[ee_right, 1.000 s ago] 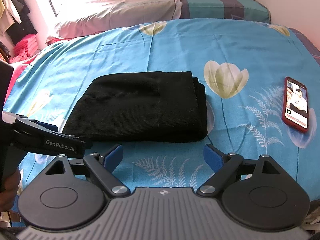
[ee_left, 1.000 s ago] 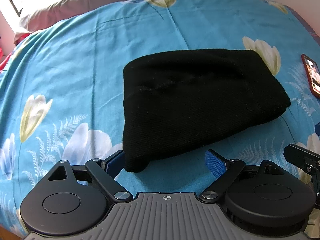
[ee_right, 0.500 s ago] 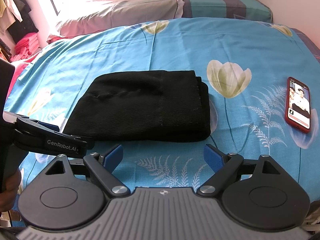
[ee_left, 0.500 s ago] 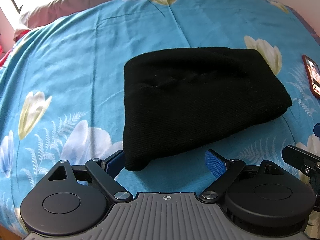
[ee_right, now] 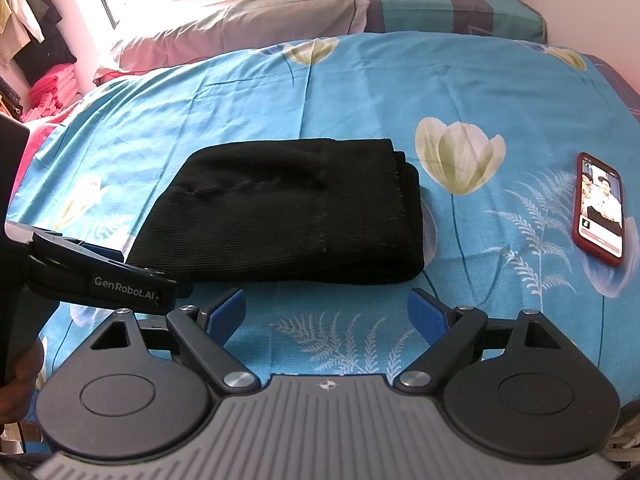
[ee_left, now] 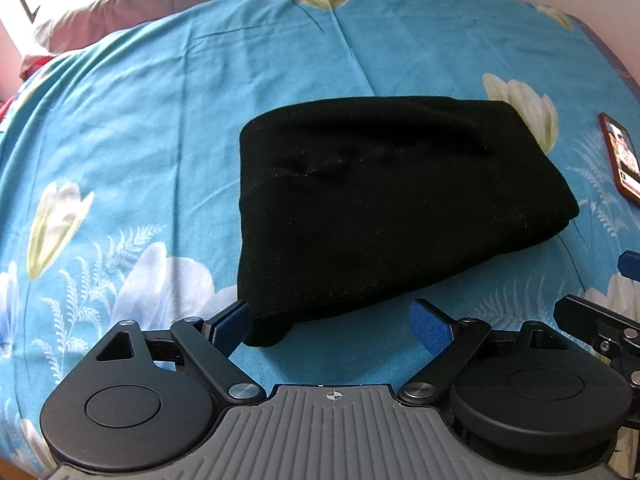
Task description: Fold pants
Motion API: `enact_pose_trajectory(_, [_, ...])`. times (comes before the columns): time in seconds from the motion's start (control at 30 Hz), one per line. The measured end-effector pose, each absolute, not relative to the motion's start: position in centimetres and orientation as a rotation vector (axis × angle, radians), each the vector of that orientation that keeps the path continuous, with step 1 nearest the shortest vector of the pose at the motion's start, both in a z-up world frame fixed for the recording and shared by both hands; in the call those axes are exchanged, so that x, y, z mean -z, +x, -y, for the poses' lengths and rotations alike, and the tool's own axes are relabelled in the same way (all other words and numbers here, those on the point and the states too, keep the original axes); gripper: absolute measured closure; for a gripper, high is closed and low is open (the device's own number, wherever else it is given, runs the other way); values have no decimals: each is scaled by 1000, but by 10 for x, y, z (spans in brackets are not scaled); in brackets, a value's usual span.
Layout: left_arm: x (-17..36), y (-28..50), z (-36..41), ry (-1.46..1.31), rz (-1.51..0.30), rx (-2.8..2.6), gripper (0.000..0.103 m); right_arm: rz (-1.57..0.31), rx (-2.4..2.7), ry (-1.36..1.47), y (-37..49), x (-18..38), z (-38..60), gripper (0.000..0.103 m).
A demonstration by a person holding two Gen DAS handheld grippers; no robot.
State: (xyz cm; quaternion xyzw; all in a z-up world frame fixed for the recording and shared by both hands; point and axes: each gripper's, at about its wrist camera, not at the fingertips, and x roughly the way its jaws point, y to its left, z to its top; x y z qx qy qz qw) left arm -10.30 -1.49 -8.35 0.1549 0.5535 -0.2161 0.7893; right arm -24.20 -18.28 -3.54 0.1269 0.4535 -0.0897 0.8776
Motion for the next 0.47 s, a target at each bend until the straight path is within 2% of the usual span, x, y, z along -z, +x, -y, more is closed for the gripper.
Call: enact_pose_trajectory(0.47, [85,-98,13,341,-1200,444,0,-950,175,254,-236,35,180,13])
